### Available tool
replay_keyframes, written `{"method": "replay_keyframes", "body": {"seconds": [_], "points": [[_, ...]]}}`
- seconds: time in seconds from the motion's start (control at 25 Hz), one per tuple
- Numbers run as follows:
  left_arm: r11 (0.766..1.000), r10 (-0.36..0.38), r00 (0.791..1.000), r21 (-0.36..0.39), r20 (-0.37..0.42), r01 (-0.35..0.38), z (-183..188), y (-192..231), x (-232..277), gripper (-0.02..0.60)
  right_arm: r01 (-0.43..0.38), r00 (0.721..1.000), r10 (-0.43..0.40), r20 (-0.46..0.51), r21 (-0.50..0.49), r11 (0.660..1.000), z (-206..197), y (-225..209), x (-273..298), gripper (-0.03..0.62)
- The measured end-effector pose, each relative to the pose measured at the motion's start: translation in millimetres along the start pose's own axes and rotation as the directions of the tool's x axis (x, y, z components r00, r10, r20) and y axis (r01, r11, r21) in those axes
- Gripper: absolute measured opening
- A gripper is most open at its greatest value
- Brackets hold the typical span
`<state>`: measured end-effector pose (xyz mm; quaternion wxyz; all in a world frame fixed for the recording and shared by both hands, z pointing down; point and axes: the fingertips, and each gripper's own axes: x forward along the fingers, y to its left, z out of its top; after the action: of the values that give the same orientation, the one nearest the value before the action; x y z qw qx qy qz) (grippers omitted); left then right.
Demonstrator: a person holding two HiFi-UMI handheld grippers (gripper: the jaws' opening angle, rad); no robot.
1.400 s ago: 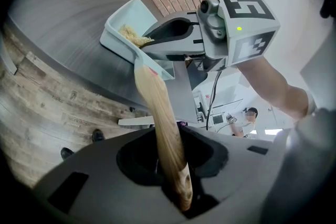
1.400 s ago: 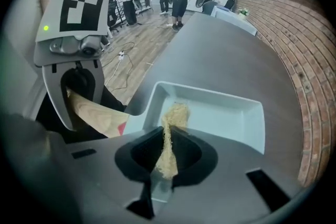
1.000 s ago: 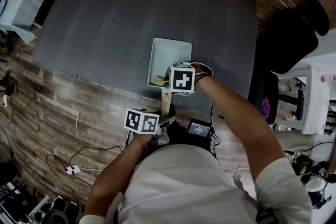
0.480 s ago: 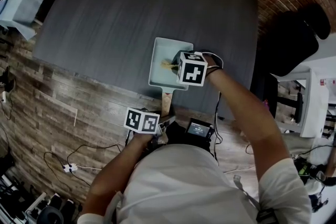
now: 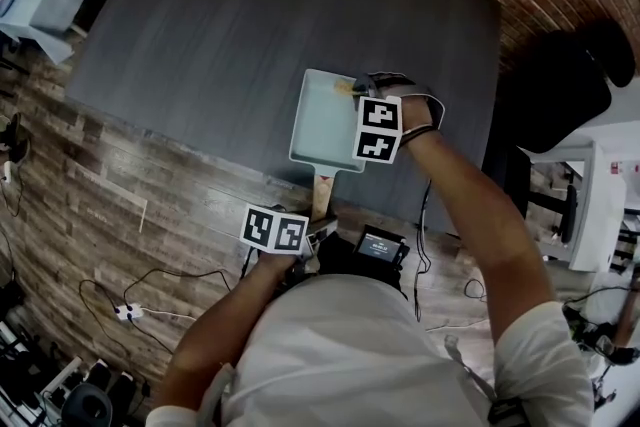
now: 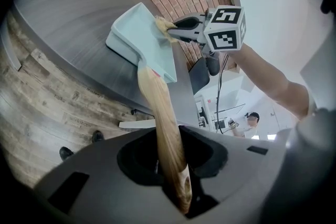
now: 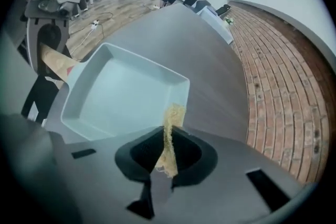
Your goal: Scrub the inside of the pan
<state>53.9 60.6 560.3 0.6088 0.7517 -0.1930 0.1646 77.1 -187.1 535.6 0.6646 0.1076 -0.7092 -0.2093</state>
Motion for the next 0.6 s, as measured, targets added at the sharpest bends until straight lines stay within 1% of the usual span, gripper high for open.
{"method": "replay_keyframes", "body": {"seconds": [0.08,0.16,0.32,0.6], "points": [[1.0,0.006,1.0,-0.001,0.005,-0.006,0.2,0.9,-0.4,0.101,0.027,0.999,-0.027,-0.017,0.003,1.0,-2.8,-3.5,2.9,0.048],[1.0,0.01,1.0,-0.009,0.014,-0.01,1.0,1.5,-1.1,0.099,0.031,0.999,-0.031,-0.028,-0.001,1.0,-4.3,-2.8,6.7,0.048],[0.999,0.016,0.999,-0.037,0.034,-0.015,1.9,0.9,-1.2,0.095,0.022,0.999,-0.023,-0.036,-0.022,1.0,-5.0,5.5,14.3,0.049],[0.995,0.031,0.995,-0.096,0.096,-0.021,4.5,3.4,-3.9,0.086,-0.027,0.998,0.026,-0.064,-0.013,1.0,-3.0,17.0,22.3,0.049]]}}
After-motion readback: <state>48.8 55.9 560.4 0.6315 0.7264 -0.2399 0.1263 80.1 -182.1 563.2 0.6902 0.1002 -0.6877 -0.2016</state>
